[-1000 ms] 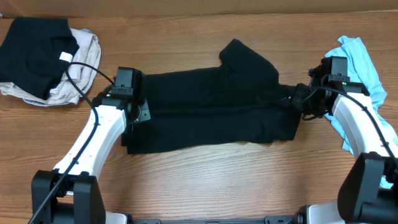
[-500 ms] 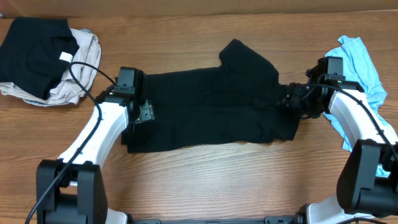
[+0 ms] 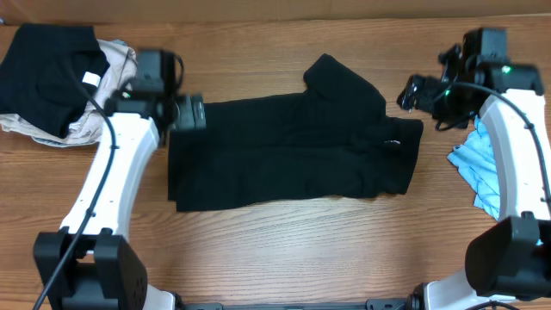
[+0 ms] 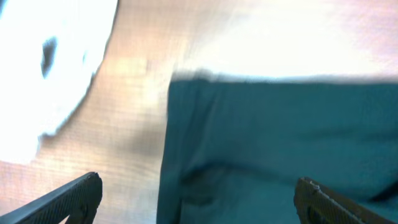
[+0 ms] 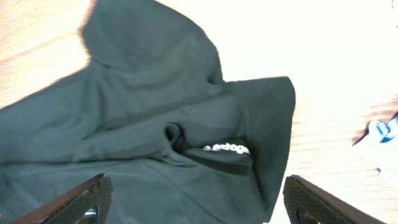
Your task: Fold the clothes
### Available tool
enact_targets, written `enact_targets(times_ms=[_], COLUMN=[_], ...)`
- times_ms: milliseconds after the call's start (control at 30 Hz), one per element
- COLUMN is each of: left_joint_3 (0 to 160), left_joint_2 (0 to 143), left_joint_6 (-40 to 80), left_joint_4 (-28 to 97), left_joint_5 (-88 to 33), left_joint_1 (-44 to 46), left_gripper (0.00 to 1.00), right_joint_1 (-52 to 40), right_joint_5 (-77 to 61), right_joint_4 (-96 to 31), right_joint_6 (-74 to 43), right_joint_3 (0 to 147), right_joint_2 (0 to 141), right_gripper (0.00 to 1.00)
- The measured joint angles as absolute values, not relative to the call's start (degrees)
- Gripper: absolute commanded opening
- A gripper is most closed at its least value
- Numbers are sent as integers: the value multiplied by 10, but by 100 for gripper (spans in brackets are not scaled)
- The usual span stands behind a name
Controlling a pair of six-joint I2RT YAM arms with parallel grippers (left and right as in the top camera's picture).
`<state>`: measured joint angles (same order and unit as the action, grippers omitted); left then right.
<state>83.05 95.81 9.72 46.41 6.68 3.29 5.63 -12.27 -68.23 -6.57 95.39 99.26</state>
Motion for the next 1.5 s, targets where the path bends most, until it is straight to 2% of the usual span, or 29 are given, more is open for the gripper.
enact_targets(times_ms=[267, 567, 900, 1500], left_joint_3=[893, 892, 892, 892], left_joint_2=[1013, 1182, 1193, 1193], left_joint_6=[40, 9, 1, 5], left_joint_4=[406, 351, 346, 350], left_joint_5=[26, -25, -37, -39], left_joint_1=[2, -21, -20, -20], left_gripper=[100, 85, 96, 99], right_joint_1=[40, 3, -4, -8], right_joint_5=[-122, -121, -120, -127], right_joint_4=[-719, -721, -723, -730], right_joint_6=[-49, -47, -47, -47], right_joint_3=[993, 993, 993, 993], right_joint_2=[993, 993, 993, 993], right_gripper=[91, 91, 95, 96])
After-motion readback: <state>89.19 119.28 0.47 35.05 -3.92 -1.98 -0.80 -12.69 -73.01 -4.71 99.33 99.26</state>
